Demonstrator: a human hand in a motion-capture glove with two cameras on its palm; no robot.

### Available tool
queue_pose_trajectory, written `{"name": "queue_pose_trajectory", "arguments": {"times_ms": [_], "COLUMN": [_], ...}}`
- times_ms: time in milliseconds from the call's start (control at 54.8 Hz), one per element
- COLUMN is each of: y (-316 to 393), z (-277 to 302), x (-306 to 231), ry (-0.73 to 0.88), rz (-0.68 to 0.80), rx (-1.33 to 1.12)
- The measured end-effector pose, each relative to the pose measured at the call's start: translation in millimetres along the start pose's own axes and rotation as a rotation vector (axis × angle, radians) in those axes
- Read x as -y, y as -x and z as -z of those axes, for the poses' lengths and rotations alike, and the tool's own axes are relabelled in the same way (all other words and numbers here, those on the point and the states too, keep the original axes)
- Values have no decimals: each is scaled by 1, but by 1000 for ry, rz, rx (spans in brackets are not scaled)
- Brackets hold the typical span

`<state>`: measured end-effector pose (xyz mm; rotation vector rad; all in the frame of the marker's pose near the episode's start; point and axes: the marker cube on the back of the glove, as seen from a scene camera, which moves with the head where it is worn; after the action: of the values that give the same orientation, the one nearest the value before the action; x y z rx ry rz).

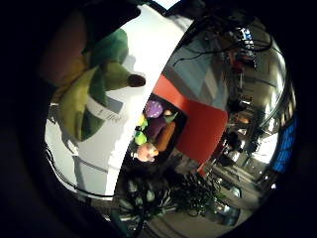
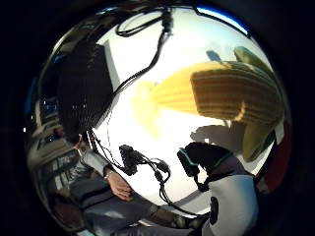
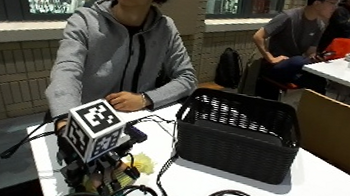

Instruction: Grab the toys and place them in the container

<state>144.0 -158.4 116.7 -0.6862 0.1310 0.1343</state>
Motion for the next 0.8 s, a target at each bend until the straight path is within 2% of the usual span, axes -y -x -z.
{"name": "queue_pose_trajectory", "arguments": {"times_ms": [347, 602, 803], "y": [-2, 2, 4], "z": [-33, -33, -12], "x": [28, 30, 26], "ry": [82, -201, -290], "rz": [-37, -32, -92], "rx": [67, 89, -11]}}
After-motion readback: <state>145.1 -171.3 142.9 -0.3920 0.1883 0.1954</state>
